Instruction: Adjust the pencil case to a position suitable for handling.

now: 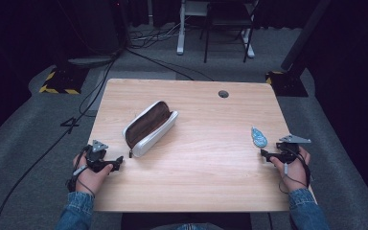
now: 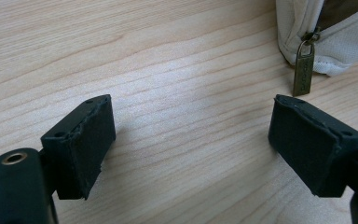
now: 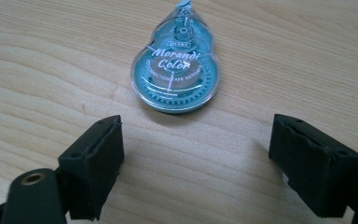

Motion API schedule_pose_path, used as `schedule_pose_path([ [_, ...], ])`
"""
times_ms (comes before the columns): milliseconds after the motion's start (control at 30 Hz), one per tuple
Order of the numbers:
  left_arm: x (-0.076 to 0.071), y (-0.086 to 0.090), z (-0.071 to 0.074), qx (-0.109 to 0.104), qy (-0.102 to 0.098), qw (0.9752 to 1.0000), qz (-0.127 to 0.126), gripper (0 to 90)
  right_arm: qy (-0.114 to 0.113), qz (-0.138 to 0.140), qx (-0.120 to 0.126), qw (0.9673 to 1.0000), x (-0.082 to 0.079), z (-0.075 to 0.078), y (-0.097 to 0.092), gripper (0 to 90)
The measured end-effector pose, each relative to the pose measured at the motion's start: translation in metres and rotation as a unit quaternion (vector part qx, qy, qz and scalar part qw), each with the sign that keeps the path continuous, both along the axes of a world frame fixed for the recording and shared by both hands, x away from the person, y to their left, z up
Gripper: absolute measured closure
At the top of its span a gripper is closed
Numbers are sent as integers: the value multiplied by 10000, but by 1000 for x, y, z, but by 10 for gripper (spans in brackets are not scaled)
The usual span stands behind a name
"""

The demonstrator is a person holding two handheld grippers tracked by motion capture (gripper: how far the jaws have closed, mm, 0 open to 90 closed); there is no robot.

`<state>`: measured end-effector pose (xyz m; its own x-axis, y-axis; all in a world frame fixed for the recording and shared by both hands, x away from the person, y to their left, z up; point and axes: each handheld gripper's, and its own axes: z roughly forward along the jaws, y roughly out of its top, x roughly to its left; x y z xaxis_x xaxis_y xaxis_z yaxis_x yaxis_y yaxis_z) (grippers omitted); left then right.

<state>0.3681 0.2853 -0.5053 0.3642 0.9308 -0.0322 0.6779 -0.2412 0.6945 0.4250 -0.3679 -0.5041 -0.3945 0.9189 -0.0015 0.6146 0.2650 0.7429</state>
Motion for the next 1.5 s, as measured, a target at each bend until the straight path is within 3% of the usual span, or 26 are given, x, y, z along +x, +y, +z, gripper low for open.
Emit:
schedule_pose_path([
  [367,0,3,1,-102,8,9999,-7,155,2,-2,2,10000,0,0,0,183],
  [467,0,5,3,-284,85,9996,20,181,0,0,0,10000,0,0,0,183],
  [733,-2,4,14,-454,76,9989,28,190,-1,2,0,10000,0,0,0,184],
  [1000,-2,2,30,-671,-78,9977,-36,203,1,5,3,10000,0,0,0,184],
  [1500,8,-9,54,-1091,-460,9928,-162,215,-2,3,4,10000,0,0,0,185],
])
